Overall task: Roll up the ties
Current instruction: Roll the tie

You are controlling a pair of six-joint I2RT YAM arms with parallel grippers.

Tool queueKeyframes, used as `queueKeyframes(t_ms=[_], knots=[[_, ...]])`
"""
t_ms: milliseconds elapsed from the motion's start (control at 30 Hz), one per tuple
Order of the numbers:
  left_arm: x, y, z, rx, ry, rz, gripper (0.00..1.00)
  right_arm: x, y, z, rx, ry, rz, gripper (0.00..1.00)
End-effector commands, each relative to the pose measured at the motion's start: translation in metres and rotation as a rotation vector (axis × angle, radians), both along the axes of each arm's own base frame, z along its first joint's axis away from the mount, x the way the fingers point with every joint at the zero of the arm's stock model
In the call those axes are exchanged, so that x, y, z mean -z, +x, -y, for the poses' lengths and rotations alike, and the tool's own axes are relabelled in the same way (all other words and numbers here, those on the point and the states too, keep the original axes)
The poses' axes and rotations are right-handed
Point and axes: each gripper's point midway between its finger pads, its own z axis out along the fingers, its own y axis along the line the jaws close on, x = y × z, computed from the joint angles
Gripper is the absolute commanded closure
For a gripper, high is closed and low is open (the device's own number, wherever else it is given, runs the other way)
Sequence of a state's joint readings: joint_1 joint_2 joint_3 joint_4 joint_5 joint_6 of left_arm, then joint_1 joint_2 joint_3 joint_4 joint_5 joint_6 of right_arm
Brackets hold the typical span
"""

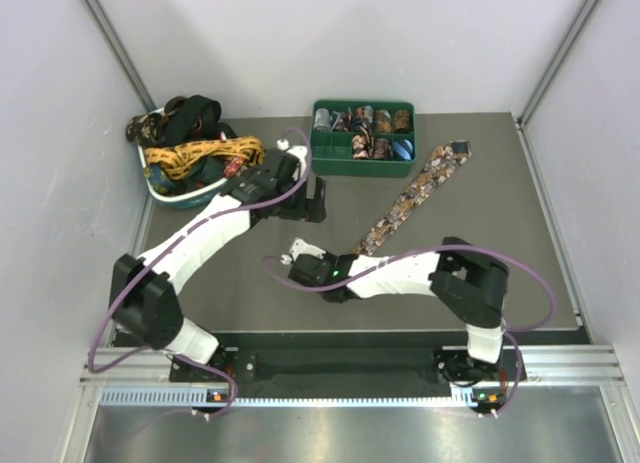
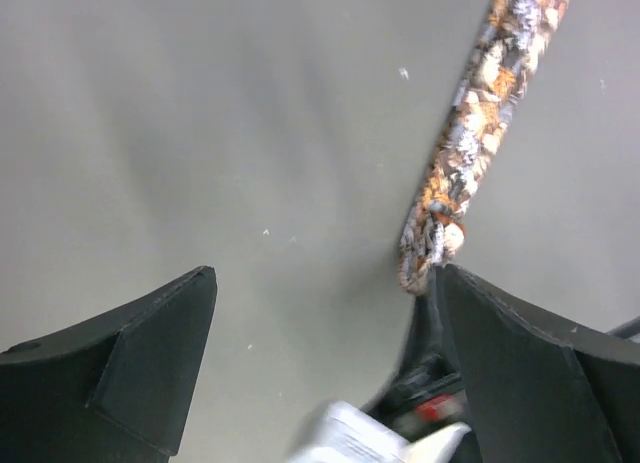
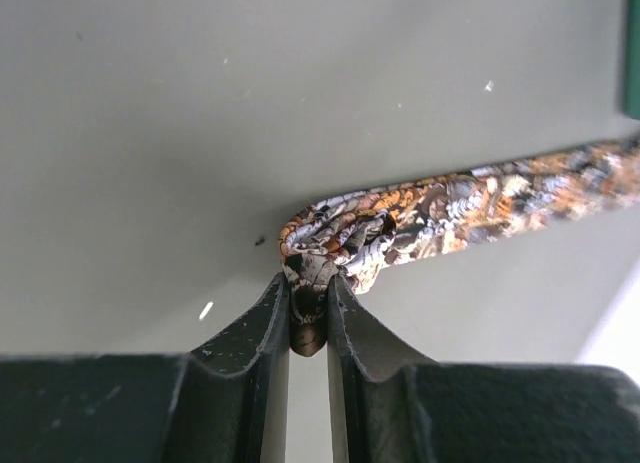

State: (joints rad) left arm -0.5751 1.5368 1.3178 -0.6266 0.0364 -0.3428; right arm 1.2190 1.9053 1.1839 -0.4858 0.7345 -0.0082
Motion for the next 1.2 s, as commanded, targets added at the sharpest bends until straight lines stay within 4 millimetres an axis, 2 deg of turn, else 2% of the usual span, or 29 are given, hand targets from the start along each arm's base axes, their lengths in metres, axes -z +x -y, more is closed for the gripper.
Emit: queueKeyframes(t_ms=[0, 33, 67, 100, 167, 200, 500, 633, 767, 833, 867, 900, 1033, 1167], knots=[[-0.006, 0.015, -0.012, -0.108, -0.13, 0.09, 0.01, -0.025, 0.003, -0.027, -0.058, 0.263, -0.089, 0.96], [-0.013, 0.014, -0.018, -0.128, -0.16, 0.112, 0.01, -0.023, 0.003, -0.027, -0.069, 0.297, -0.108, 0.96], [-0.012, 0.013, -0.021, -0.135, -0.175, 0.121, 0.01, -0.031, 0.003, -0.028, -0.078, 0.344, -0.125, 0.95], [-0.003, 0.013, -0.03, -0.164, -0.175, 0.115, 0.01, -0.025, 0.002, -0.026, -0.086, 0.385, -0.192, 0.95], [-0.001, 0.011, -0.036, -0.177, -0.188, 0.114, 0.01, -0.033, 0.005, -0.029, -0.1, 0.465, -0.226, 0.95], [0.009, 0.009, -0.041, -0.187, -0.179, 0.095, 0.01, -0.03, 0.004, -0.028, -0.103, 0.504, -0.276, 0.95], [0.04, -0.001, -0.045, -0.186, -0.186, 0.056, 0.01, -0.034, 0.003, -0.032, -0.147, 0.784, -0.526, 0.95], [0.054, -0.012, -0.028, -0.046, -0.2, -0.001, 0.02, -0.033, 0.007, -0.027, -0.147, 0.906, -0.681, 0.94], [0.067, -0.021, -0.02, 0.033, -0.201, -0.022, 0.03, -0.031, 0.013, -0.024, -0.131, 0.981, -0.758, 0.94], [0.064, -0.022, -0.011, 0.083, -0.23, 0.004, 0.03, -0.031, 0.016, -0.021, -0.12, 1.019, -0.8, 0.93], [0.065, -0.033, 0.0, 0.145, -0.264, -0.013, 0.03, -0.026, 0.015, -0.02, -0.112, 1.026, -0.838, 0.92], [0.062, -0.033, 0.008, 0.175, -0.281, 0.008, 0.04, -0.025, 0.016, -0.02, -0.113, 1.029, -0.851, 0.92], [0.076, -0.039, 0.025, 0.247, -0.209, 0.021, 0.05, -0.014, 0.017, -0.019, -0.089, 1.042, -0.915, 0.92], [0.08, -0.042, 0.04, 0.311, -0.168, 0.074, 0.08, -0.008, 0.02, -0.014, -0.065, 1.08, -0.962, 0.91]])
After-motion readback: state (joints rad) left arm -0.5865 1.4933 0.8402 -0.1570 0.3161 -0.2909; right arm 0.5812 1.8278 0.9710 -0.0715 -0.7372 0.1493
